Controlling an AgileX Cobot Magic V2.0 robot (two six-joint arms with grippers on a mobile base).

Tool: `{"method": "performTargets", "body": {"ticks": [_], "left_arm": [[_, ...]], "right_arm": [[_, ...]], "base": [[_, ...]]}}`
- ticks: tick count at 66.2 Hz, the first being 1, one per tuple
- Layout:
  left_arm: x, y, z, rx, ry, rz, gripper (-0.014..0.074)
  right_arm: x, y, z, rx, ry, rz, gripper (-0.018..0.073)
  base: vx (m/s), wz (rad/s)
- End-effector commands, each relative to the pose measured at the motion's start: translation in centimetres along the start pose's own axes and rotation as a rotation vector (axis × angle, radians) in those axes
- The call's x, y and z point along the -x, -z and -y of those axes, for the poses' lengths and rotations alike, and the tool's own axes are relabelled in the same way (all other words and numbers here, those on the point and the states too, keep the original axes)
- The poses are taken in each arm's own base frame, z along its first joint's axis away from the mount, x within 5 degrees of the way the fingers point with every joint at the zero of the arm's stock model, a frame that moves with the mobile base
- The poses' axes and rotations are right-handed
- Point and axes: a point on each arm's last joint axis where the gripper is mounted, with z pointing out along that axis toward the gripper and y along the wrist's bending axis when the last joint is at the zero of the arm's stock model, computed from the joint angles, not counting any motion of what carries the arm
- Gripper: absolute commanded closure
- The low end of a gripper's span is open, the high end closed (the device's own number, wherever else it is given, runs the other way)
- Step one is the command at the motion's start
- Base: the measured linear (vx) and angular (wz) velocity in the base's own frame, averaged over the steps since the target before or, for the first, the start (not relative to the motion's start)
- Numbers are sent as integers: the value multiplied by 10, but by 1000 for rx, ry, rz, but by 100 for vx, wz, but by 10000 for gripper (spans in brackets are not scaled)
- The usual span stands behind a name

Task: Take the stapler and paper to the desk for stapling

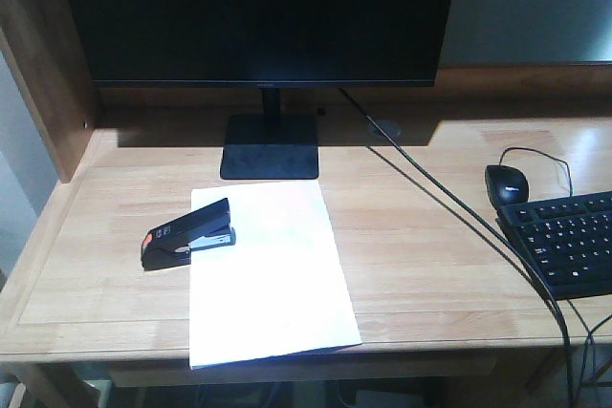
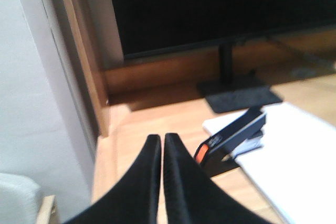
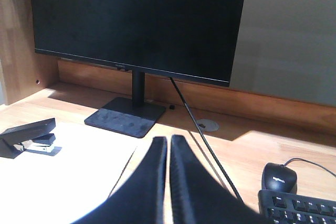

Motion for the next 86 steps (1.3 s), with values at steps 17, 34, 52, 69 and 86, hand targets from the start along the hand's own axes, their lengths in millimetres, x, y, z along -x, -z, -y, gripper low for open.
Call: {"method": "performTargets", "body": {"ticks": [17,34,52,69,86], "left_arm": [[-16,-11,-3,65,109,273,603],[-25,-14,0,44,160,270,603],[-29,-15,0,47,171,222,603],[-34,-16,0,48,139,163,603],[-34,-16,0,48,139,163,603]], "right_arm": [[11,1,0,7,25,41,568],[11,1,0,6,25,40,568],[11,1,0,6,25,40,568],[11,1,0,6,25,40,568],[11,1,0,6,25,40,568]], "base": [[0,0],[0,0],[0,0],[0,0],[0,0]]}}
